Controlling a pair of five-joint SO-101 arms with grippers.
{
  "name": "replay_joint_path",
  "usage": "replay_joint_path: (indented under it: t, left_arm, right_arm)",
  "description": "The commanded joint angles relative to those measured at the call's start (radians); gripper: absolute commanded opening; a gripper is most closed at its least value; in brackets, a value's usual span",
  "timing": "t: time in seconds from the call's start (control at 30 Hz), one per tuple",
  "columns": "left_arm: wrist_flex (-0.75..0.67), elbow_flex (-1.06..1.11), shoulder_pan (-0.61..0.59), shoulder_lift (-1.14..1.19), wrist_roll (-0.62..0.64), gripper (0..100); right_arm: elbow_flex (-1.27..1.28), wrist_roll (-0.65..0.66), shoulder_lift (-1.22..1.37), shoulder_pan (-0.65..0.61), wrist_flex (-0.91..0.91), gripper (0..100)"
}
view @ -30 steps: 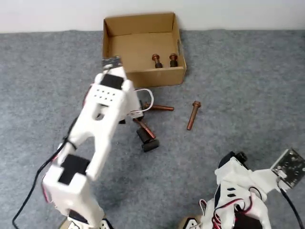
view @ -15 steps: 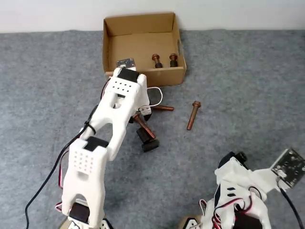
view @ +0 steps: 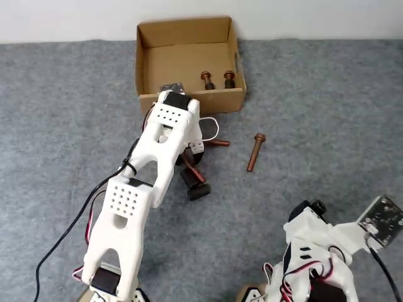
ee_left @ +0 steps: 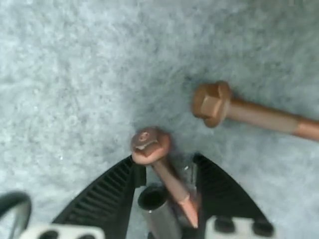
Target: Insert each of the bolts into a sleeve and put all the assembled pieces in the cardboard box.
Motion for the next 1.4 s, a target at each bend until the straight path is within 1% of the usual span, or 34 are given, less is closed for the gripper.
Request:
replay_joint_path:
  t: [0.0,0.1,0.27,0.4,0.57,0.77,0.93,1.13,1.23,1.37]
  left_arm:
    - [0.0,-0.108,-0.043,0.034,0.017,9]
    - [0.006,-0.151,-0.048,0.075,0.015,1]
    - [0.06,-0.182,-0.02,0.104,0.015,0]
    - [0.061,-0.186,-0.005,0.046,0.015,0]
    - [0.061,-0.18,0.009,-0.094,0.012,0]
    - [0.061,-0.179,-0.011,-0.249,-0.003,0]
    - [0.061,-0.179,-0.009,-0.388,-0.041,0]
    - [0.061,-0.166,-0.006,-0.611,-0.129,0]
    - [0.061,-0.079,0.012,-0.752,-0.18,0]
    - [0.06,0.15,0.06,-0.974,-0.229,0]
  right_arm:
    - [-0.006,0.011,0.004,0.005,-0.031,0.8]
    - [-0.006,0.011,0.004,0.005,-0.031,0.8]
    - [-0.006,0.011,0.005,0.005,-0.031,0.8]
    - [-0.006,0.011,0.005,0.004,-0.031,0.8]
    - [-0.006,0.011,0.005,0.004,-0.031,0.8]
    - [-0.006,0.012,0.005,-0.001,-0.031,0.8]
    - [-0.006,0.031,0.004,-0.093,-0.033,0.8]
    - [-0.006,0.032,0.004,-0.134,-0.033,0.8]
    - [-0.006,0.034,0.004,-0.166,-0.033,0.8]
    - [-0.005,0.075,0.004,-0.205,-0.038,0.8]
